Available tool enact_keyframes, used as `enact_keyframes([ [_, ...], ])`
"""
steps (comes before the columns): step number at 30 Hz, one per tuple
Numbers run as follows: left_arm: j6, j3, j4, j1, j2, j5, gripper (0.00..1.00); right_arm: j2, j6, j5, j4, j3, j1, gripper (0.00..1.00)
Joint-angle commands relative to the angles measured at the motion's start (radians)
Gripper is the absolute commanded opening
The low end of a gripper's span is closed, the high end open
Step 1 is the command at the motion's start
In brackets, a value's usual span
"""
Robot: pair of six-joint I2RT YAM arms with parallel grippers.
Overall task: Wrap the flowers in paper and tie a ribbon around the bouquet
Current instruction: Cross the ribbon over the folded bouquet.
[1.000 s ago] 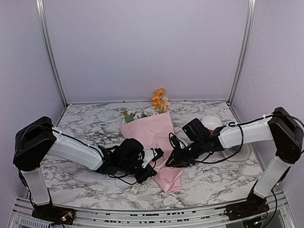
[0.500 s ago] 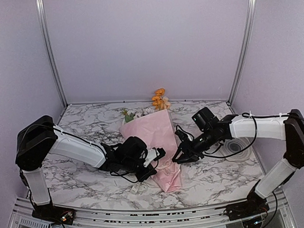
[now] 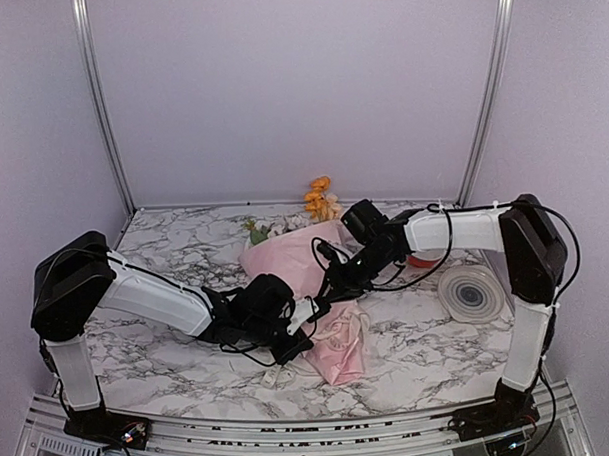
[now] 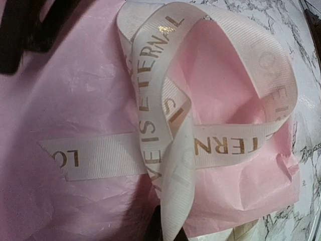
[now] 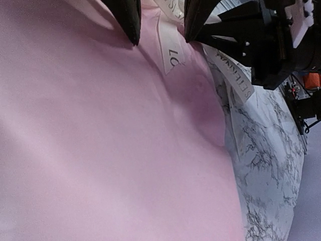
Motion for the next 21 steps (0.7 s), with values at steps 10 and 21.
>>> enact_keyframes([
  [10, -0.008, -0.026, 0.013, -0.003, 0.000, -0.014, 0.00, 0.086, 0.030, 0.105, 0.032, -0.028, 0.094, 0.41],
  [21, -0.009, -0.031, 0.023, -0.004, 0.000, -0.010, 0.00, 0.106, 0.129, -0.085, 0.216, -0.109, 0.111, 0.37],
])
